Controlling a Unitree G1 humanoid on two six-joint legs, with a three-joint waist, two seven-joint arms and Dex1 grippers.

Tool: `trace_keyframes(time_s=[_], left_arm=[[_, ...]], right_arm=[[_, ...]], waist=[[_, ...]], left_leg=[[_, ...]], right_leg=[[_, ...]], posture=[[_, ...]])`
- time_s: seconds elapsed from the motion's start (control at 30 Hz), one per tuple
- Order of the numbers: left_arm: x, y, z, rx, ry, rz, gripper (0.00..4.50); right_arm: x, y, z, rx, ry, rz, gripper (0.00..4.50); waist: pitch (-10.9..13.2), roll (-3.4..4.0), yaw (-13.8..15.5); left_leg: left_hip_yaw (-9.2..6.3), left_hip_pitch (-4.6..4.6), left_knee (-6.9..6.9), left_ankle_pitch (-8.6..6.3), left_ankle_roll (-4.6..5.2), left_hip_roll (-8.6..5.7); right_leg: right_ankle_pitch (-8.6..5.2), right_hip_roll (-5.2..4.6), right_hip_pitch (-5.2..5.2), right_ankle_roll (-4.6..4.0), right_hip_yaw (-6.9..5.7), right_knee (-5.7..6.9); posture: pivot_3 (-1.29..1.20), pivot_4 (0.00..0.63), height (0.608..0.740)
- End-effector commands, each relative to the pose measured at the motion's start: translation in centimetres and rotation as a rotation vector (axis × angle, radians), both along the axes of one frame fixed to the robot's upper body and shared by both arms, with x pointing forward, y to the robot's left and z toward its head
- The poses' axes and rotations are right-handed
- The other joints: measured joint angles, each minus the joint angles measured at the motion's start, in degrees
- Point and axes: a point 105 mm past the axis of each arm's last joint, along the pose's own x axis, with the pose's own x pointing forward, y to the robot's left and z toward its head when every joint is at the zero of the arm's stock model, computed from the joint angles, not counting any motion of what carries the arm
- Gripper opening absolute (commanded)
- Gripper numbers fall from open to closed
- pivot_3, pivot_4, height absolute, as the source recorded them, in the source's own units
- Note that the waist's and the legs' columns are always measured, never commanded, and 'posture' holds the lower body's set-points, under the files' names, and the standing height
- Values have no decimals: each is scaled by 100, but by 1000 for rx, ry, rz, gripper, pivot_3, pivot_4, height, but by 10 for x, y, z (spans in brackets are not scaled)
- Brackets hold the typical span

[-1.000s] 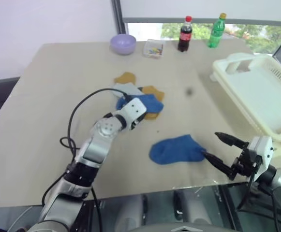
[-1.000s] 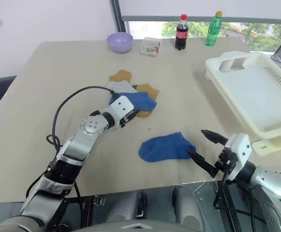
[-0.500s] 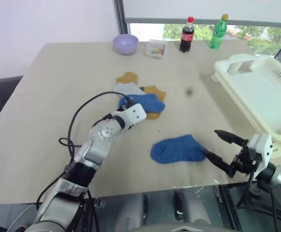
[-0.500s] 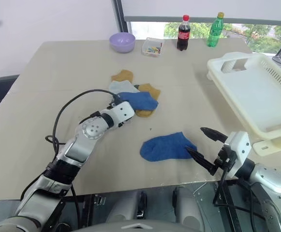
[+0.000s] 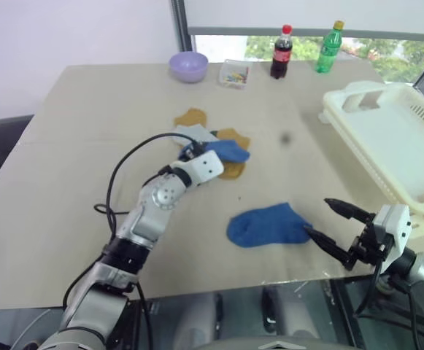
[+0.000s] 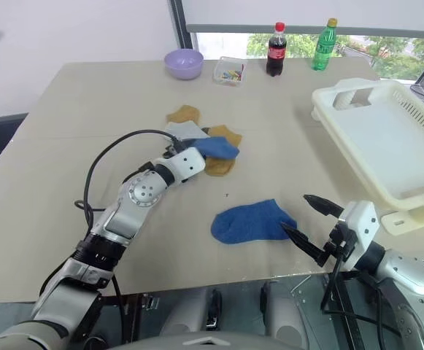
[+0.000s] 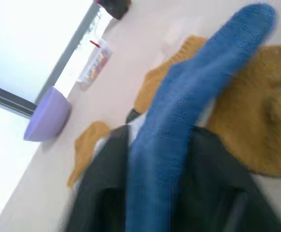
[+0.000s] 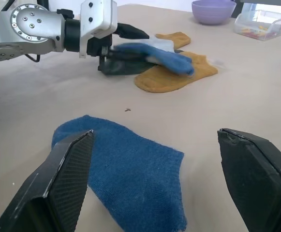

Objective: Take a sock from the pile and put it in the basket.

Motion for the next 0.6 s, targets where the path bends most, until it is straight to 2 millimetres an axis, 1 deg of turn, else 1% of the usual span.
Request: trace_keyframes(time_s=[0.03, 0.07, 0.17, 0.27, 0.37, 0.43, 0.6], left_arm=[[1, 1, 16, -23, -58, 1, 341], [1, 1, 13, -19, -50, -2, 58], [0, 0, 9, -11, -33, -9, 58], [0, 0, 8, -11, -31, -11, 58], [-4, -9, 8, -20, -7, -56, 58], [-11, -19, 8, -18, 9, -111, 58], [-26, -34, 5, -2, 48, -195, 58]], right_arm=[[-1, 2, 8, 2, -44, 10, 4174], [0, 2, 8, 2, -45, 10, 4174], [0, 2, 7, 1, -47, 11, 4174], [1, 2, 7, 0, -48, 12, 4174], [1, 1, 7, -1, -50, 12, 4174], [1, 1, 7, -1, -51, 12, 4174], [0, -2, 6, -6, -53, 7, 4174]], waist=[[0, 0, 0], [0, 0, 0], [0, 0, 0], [0, 0, 0], [0, 0, 0], [0, 0, -1], [0, 0, -1]], left_leg=[[0, 0, 0, 0, 0, 0], [0, 0, 0, 0, 0, 0], [0, 0, 0, 0, 0, 0], [0, 0, 0, 0, 0, 0], [0, 0, 0, 0, 0, 0], [1, 0, 0, 0, 0, -1], [1, 0, 0, 0, 0, 0]], right_leg=[[0, 0, 0, 0, 0, 0], [0, 0, 0, 0, 0, 0], [0, 0, 0, 1, 0, 0], [0, 0, 0, 0, 0, 0], [0, 0, 0, 0, 0, 0], [0, 0, 0, 0, 0, 0], [0, 0, 0, -1, 1, 0]], posture=[[0, 150, 735], [0, 150, 735], [0, 150, 735], [0, 150, 735], [0, 150, 735], [0, 150, 735], [0, 150, 735]])
